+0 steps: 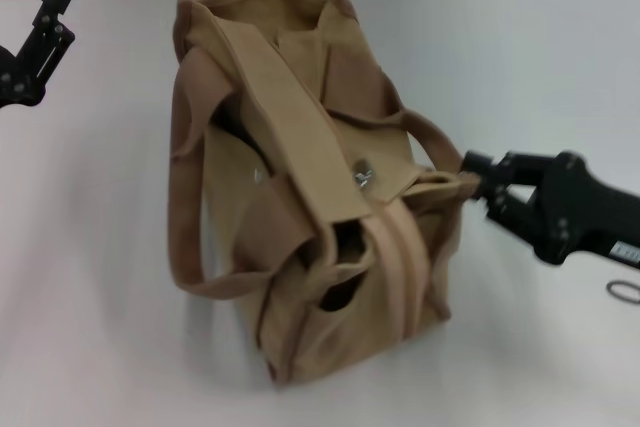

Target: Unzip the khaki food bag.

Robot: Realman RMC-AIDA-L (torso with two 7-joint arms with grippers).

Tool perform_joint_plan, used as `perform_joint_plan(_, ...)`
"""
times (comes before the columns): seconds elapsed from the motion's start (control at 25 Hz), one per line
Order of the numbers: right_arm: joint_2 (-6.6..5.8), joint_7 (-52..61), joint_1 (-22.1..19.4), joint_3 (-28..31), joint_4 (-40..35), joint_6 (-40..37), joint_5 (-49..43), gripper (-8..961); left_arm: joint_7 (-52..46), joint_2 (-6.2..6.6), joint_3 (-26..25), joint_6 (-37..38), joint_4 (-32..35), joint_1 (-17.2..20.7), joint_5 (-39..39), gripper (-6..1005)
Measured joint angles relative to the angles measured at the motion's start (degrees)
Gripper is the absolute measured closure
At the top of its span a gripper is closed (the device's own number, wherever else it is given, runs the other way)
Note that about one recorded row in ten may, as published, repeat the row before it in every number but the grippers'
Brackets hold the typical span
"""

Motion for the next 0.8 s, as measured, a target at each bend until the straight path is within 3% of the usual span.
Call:
perform_joint_plan(0.12, -0.07, 0.90, -0.01, 1.75, -2.18, 1.83, -0.06, 744, -1.83, 0.12, 0.00, 0.16, 0.49, 0.78, 1.78, 283)
perform_joint_plan(0.36, -1.05, 2.42, 1.34, 2.01, -3.45, 5.97, -0.52, 888, -5.17, 0.80, -0.02, 0.71, 2.90, 2.72, 10.24, 283)
perform_joint_plan(0.56, -2.14, 2.48, 0.96, 4.21, -3.29, -4.18, -3.79, 947, -9.40, 2.47, -0.04, 3.58, 3.86, 5.56, 11.26, 284)
perform_joint_plan(0.68, -1.37, 0.34, -0.76, 7.01, -3.71, -9.50, -8.31, 942, -12.88, 4.24, 0.01, 4.34, 4.09, 5.92, 14.37, 283)
perform_joint_plan(0.72, -0.30, -2.79, -2.12, 7.45, -4.38, -10.29, -10.58, 929, -13.89, 5.27, -0.05, 5.00, 4.14, 5.89, 17.18, 283)
perform_joint_plan(0.8, 0.12, -4.41, -2.66, 7.45, -4.52, -10.32, -11.24, 904, -14.00, 5.42, -0.12, 5.18, 4.14, 5.89, 17.82, 283)
